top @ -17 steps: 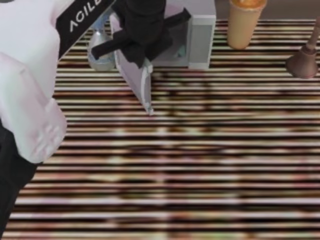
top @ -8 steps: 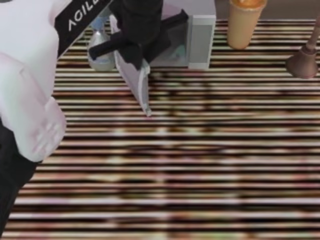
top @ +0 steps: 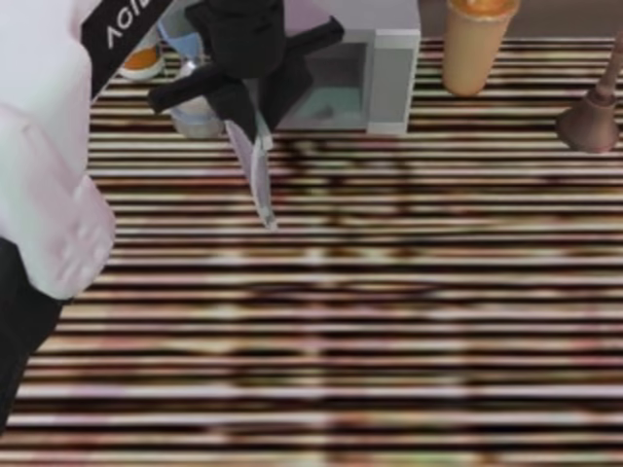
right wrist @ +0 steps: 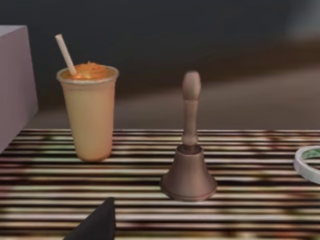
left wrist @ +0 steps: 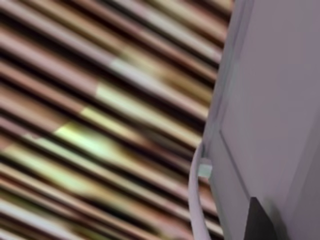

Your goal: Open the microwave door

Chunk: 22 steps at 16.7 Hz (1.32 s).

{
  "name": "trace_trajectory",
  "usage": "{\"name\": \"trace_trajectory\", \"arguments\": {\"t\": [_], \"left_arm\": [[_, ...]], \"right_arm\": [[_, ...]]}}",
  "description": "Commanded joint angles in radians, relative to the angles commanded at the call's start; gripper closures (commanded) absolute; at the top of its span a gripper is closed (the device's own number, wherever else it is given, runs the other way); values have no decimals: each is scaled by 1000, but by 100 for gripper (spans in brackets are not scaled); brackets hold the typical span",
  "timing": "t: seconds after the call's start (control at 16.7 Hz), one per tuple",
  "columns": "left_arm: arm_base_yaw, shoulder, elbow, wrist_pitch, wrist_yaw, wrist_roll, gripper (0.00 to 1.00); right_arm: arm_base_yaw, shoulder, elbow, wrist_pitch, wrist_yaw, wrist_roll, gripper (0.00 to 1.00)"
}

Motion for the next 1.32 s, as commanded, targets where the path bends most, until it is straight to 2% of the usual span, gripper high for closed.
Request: {"name": "trace_trajectory", "arguments": {"t": [0.18, 1.32], "left_arm": [[11, 4, 6, -16, 21, 11, 100], [11, 4, 6, -16, 21, 11, 100]], "right_arm": [[0, 0, 0, 0, 0, 0, 0], [0, 0, 0, 0, 0, 0, 0]]}}
